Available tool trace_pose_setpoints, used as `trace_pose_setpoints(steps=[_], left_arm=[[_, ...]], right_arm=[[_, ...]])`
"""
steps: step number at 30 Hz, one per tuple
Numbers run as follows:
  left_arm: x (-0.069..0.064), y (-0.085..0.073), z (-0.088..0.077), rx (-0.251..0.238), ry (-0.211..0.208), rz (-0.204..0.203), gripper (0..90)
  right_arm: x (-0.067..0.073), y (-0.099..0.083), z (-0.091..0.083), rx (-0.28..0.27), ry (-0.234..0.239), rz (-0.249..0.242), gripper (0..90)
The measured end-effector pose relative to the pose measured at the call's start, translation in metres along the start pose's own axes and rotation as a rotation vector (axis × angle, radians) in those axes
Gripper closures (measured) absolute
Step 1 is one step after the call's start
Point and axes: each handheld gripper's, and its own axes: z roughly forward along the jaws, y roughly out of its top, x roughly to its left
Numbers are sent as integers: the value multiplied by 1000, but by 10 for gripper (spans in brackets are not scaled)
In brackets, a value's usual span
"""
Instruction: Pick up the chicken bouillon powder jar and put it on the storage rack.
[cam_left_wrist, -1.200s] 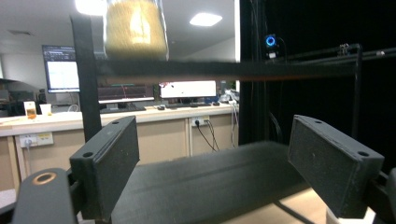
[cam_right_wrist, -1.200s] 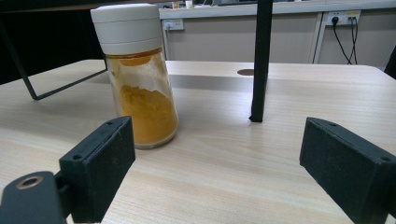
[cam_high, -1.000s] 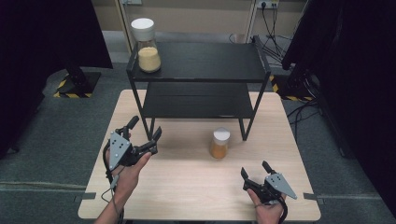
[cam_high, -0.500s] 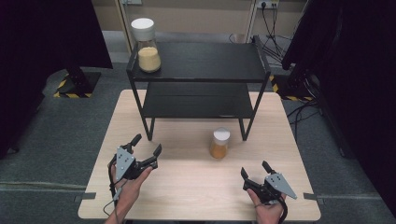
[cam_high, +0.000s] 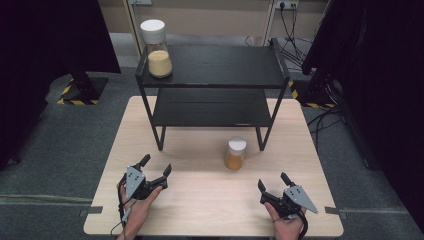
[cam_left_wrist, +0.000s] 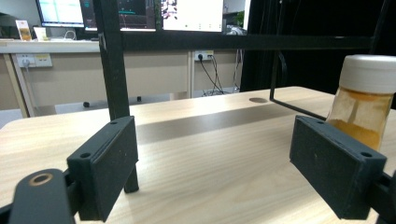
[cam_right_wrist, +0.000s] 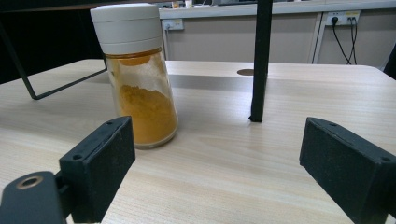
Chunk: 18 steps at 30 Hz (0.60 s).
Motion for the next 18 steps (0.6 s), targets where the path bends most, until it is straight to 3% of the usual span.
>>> trace_pose_setpoints(steps=[18], left_arm=[[4, -13, 0, 30, -4, -32, 146]], right_arm=[[-1, -1, -1, -6, 3, 5, 106]])
